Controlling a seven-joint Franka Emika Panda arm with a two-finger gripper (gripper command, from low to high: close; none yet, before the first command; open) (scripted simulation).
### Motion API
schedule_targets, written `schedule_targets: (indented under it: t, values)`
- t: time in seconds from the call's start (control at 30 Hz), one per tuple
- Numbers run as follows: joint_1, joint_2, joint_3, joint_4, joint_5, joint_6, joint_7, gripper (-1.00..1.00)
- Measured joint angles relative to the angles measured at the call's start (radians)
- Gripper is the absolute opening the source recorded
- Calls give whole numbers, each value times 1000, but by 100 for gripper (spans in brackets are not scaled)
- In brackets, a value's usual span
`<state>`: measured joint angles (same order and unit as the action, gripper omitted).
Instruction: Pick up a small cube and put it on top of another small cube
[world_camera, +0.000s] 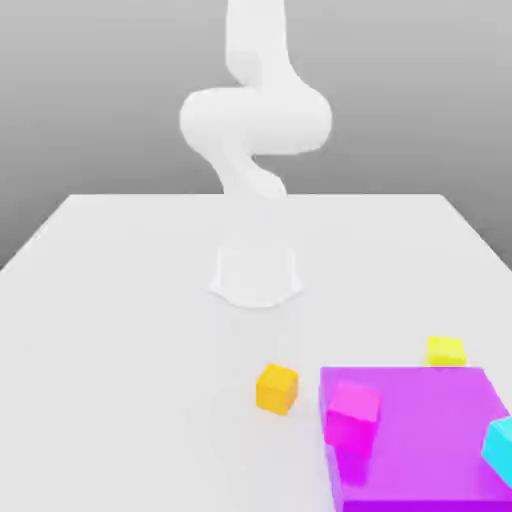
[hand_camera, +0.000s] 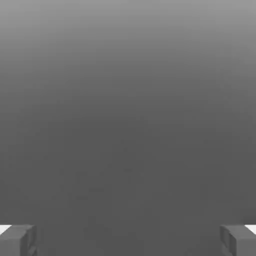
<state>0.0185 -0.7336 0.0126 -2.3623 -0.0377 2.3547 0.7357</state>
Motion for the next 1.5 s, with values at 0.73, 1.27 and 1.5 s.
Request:
schedule_targets:
  t: [0.73, 1.27, 1.5]
  values:
    - [179, 597, -149, -560, -94, 499, -767, 0]
    - [218, 836, -114, -568, 105, 694, -983, 0]
    - [132, 935, -25, -560, 141, 782, -1018, 0]
